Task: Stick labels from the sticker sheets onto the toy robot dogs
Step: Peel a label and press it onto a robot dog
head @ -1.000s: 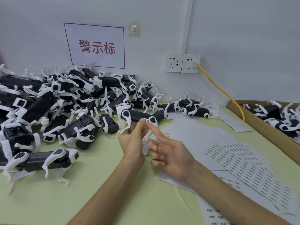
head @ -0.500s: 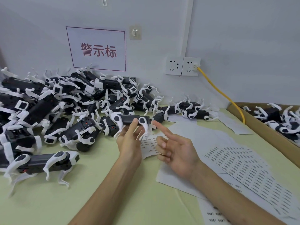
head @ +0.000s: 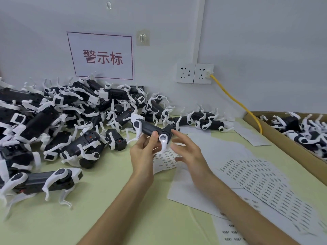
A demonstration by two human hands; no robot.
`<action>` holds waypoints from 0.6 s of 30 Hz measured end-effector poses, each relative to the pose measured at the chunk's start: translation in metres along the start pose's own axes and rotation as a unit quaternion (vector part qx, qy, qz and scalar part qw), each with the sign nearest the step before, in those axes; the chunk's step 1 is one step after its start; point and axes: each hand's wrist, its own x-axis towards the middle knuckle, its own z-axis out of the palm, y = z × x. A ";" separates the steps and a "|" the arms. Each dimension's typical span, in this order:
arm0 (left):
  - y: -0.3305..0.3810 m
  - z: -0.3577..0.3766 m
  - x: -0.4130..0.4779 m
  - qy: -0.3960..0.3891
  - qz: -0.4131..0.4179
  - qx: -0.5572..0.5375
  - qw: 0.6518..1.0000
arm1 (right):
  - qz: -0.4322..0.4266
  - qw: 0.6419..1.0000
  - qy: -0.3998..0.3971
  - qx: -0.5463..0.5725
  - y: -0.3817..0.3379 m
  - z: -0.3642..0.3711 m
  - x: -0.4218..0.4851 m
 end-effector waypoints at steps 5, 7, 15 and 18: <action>-0.004 0.004 -0.003 -0.009 0.048 0.032 0.998 | -0.037 0.999 -0.004 -0.008 0.003 0.004 -0.001; -0.004 0.005 -0.004 -0.010 0.059 0.049 0.997 | -0.041 0.999 -0.001 -0.004 0.004 0.003 0.000; 0.000 0.007 -0.005 -0.052 0.030 0.049 0.997 | -0.052 0.998 0.009 0.013 0.010 0.001 0.003; -0.002 0.004 -0.003 -0.043 0.020 0.057 0.997 | -0.046 0.999 0.008 -0.017 0.011 -0.003 0.004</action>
